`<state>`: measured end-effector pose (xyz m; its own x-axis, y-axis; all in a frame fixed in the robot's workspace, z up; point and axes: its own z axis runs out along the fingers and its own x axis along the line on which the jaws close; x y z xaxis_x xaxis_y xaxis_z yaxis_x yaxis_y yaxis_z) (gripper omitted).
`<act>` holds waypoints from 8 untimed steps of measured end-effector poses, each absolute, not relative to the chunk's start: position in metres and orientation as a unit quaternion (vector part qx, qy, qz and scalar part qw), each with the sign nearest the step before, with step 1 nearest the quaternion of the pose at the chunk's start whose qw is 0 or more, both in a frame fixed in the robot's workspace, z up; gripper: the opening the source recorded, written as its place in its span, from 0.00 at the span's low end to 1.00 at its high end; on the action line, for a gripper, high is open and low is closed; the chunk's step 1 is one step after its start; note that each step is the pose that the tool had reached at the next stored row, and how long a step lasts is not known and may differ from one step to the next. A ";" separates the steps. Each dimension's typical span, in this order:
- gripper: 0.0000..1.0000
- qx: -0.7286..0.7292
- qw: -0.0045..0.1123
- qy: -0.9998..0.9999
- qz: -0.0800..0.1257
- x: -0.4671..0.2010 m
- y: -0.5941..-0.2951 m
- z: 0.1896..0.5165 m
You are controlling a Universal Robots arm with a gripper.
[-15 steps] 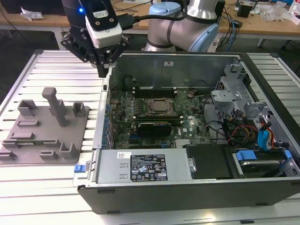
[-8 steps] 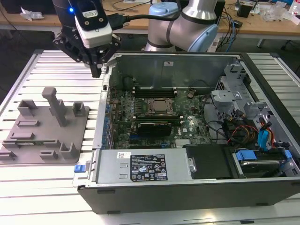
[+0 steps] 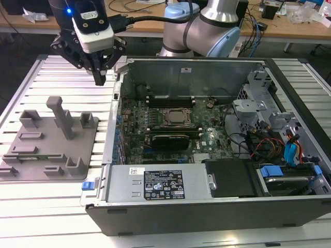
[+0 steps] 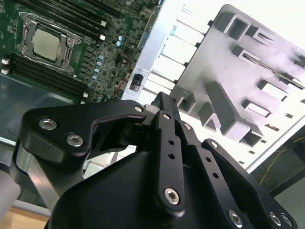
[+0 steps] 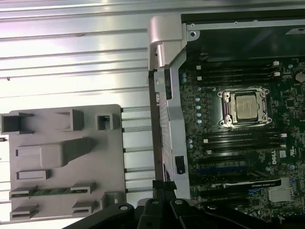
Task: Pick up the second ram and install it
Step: 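Reach for the second ram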
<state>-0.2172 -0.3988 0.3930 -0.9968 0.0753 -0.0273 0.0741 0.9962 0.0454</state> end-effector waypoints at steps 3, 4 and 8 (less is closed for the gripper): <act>0.08 0.037 0.015 0.999 0.022 -0.223 -0.399 0.393; 0.08 0.037 0.015 0.999 0.022 -0.226 -0.399 0.393; 0.08 0.037 0.015 0.999 0.022 -0.235 -0.399 0.393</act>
<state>-0.2348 -0.3988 0.3928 -0.9968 0.0753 -0.0275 0.0740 0.9962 0.0454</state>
